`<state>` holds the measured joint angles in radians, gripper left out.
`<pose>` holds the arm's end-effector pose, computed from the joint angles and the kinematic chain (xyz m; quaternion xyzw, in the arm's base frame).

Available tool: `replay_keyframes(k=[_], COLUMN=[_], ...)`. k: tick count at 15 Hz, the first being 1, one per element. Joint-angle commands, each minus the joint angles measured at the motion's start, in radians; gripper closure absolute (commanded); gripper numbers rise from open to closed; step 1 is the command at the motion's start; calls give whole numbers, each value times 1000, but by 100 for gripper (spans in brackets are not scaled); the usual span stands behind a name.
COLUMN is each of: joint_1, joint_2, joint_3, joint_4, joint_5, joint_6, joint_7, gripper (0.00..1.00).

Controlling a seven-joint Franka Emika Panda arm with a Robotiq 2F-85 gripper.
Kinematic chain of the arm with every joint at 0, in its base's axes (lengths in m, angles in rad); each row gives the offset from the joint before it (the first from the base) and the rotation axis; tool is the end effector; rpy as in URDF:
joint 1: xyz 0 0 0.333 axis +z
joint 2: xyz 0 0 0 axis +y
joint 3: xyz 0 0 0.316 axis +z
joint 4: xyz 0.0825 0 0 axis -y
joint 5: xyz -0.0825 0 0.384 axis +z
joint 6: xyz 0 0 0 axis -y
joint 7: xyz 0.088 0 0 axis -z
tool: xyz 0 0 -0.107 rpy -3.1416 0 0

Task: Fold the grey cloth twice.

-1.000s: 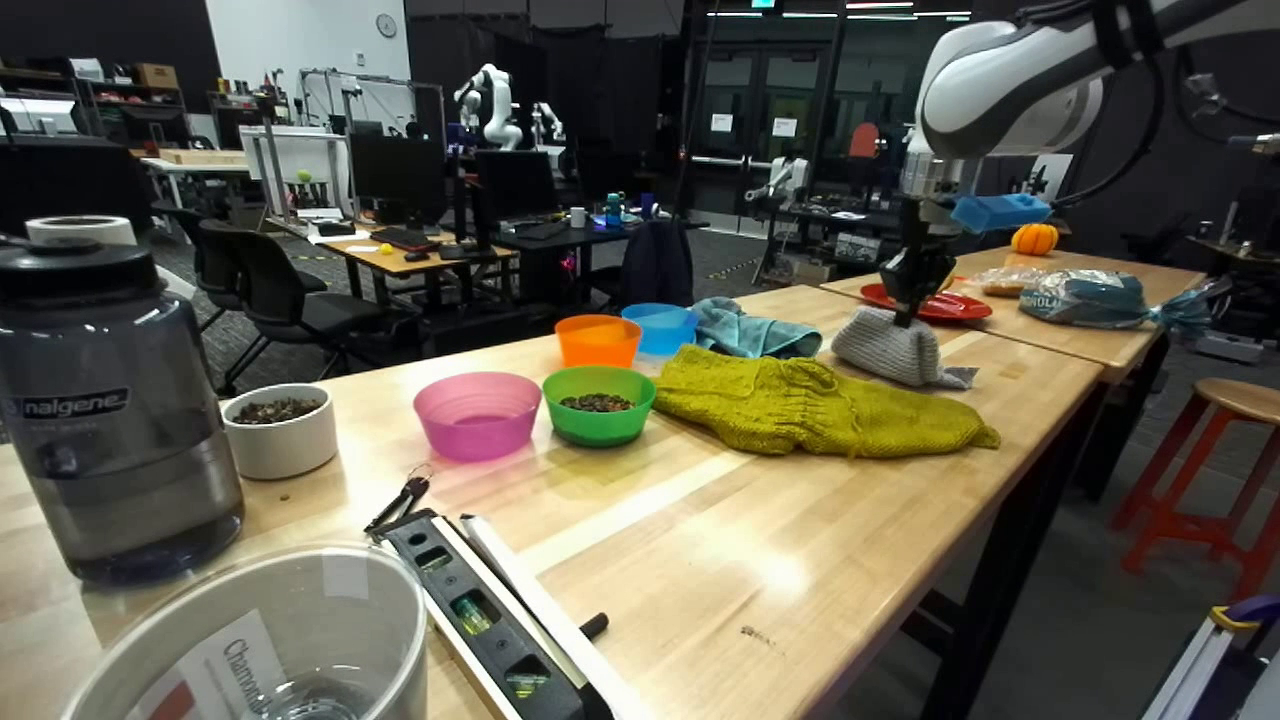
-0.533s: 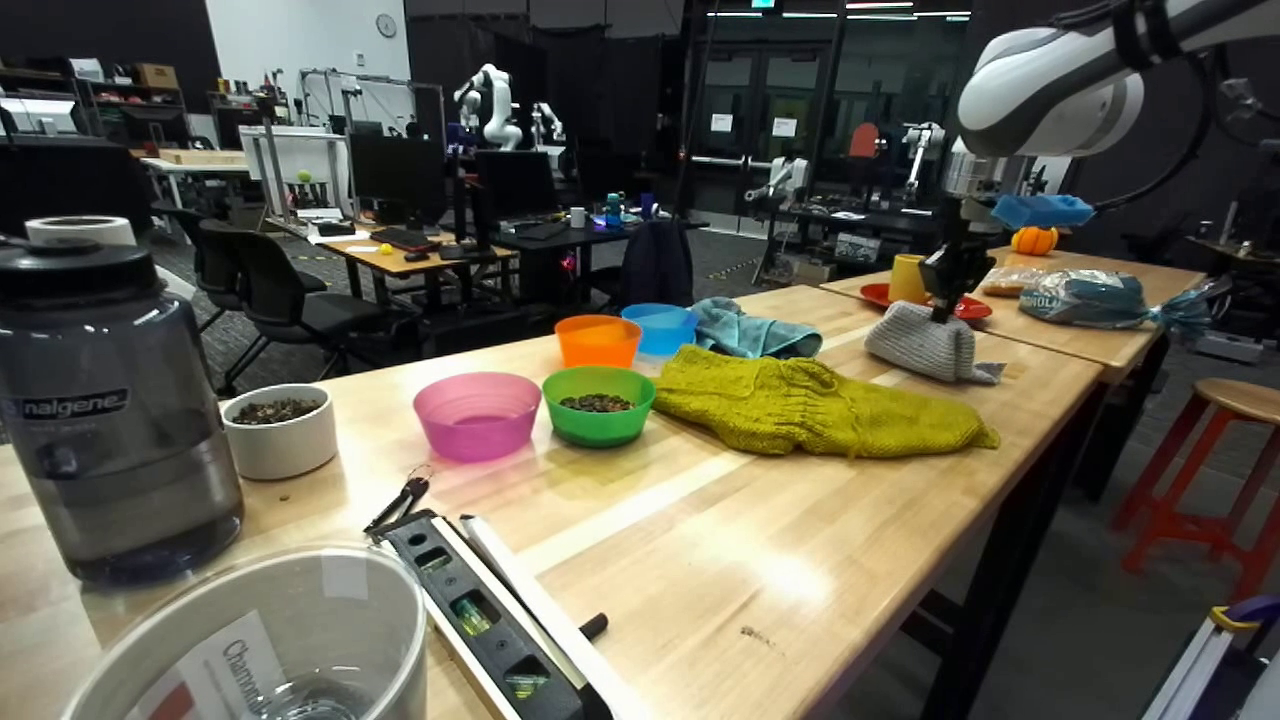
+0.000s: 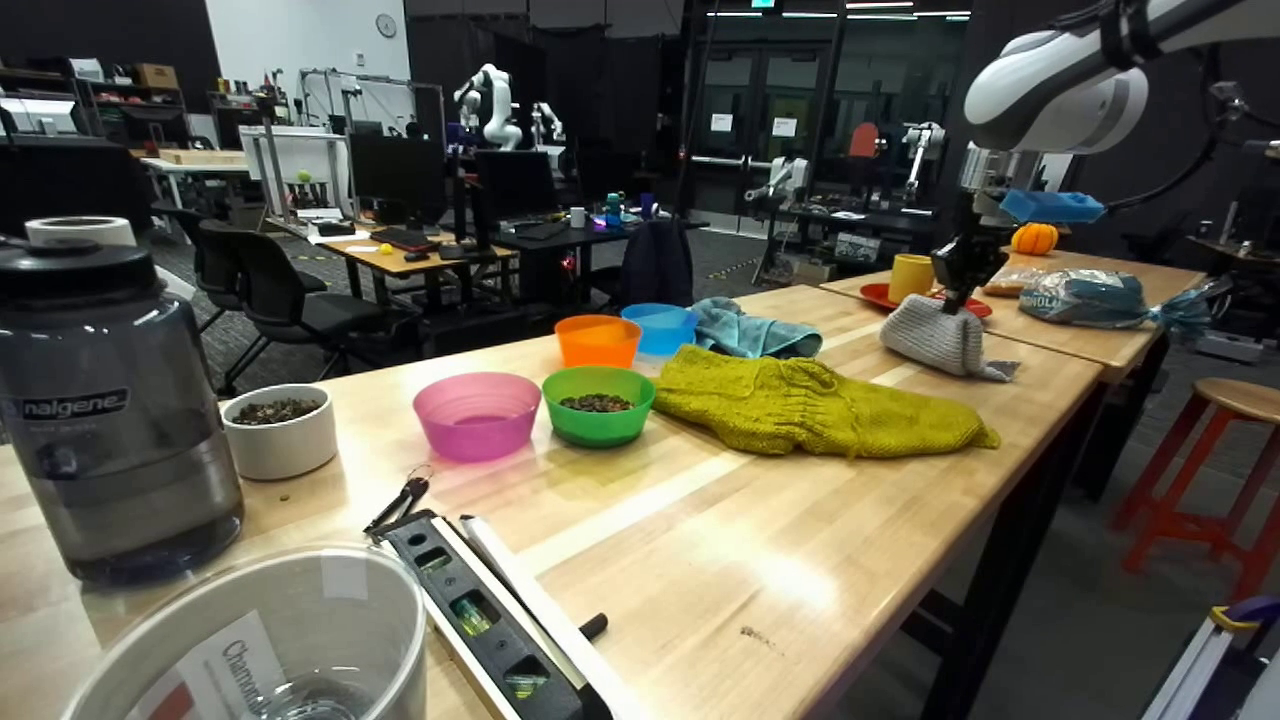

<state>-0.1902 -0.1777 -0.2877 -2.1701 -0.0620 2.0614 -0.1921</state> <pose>0.4454 -0.2398 0.4722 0.9914 -0.1274 0.0286 0.0128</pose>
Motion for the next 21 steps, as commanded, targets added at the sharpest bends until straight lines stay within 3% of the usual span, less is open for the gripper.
replay_keyframes(k=[1, 21], joint_1=[-27, -87], joint_2=[50, 239], joint_3=[-7, -15], joint_4=[68, 160], joint_5=[20, -85], joint_6=[-45, -4], joint_7=[-18, 110], gripper=[99, 99])
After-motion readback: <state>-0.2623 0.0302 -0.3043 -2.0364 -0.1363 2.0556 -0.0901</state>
